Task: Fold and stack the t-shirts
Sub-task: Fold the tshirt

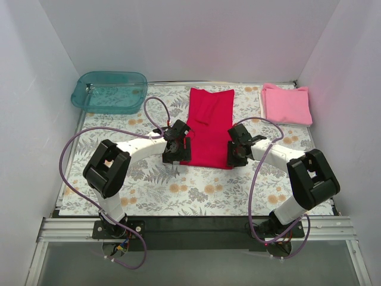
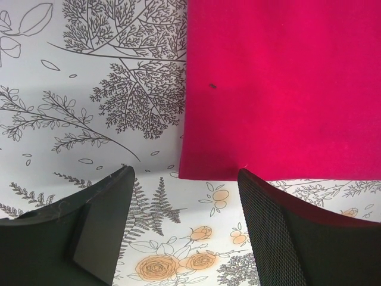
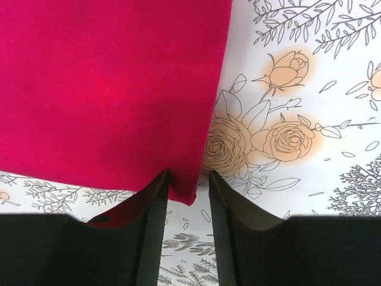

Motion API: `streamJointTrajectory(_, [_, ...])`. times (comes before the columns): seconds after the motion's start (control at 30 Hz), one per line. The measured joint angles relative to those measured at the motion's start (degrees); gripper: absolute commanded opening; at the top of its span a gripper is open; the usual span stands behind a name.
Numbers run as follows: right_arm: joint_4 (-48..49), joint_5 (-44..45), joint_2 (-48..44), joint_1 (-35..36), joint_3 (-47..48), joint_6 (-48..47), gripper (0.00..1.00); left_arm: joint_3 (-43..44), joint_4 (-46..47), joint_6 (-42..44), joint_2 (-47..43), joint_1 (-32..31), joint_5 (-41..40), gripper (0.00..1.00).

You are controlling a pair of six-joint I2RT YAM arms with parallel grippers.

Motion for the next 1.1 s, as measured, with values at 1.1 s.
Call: streamJointTrajectory(1.1, [1.22, 2.10, 0.72, 2.38, 0.11, -1.79, 0.21, 4.79, -1.79, -1.29, 6.64, -6.05, -7.34, 0.48])
